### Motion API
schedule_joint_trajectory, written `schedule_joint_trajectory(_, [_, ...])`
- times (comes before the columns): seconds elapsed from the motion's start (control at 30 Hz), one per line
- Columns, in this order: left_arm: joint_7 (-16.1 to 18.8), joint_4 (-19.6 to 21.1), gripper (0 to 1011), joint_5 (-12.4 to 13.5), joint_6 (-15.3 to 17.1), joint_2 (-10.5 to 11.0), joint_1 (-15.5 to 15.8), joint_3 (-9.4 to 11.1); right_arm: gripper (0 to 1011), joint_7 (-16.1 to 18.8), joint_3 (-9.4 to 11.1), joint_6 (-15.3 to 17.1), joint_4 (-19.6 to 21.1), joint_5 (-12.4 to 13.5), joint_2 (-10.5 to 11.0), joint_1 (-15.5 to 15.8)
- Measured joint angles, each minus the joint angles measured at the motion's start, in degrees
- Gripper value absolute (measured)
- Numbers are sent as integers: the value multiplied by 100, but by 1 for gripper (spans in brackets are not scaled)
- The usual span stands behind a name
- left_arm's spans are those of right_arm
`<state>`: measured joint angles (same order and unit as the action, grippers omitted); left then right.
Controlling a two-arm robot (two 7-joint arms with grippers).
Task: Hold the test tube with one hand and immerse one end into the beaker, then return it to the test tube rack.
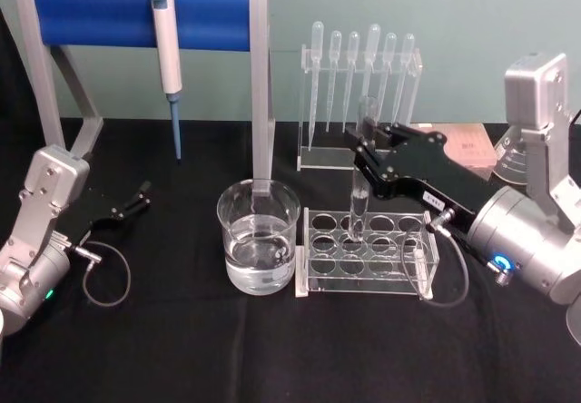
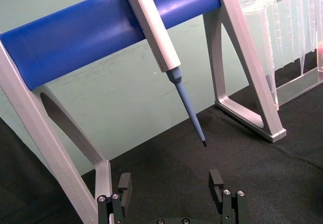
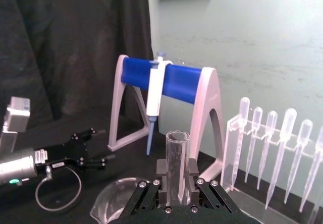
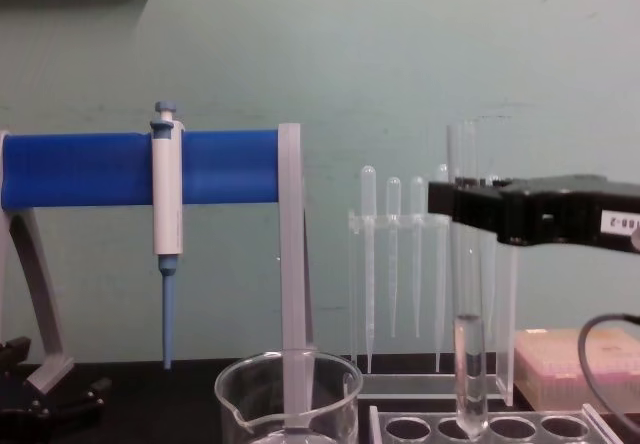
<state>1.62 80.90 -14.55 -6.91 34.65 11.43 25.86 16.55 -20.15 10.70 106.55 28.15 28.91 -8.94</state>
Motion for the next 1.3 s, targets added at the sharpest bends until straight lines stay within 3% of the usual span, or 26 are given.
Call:
schedule_joint_trajectory(0.67, [0,0,1000,0,0,0,0,0,224,287,-83,-193,-653,-219,-234,-132])
schedule_joint_trajectory(1.3, [0,0,1000,0,0,0,0,0,224,453,-346,96,-999,-601,-255,-365])
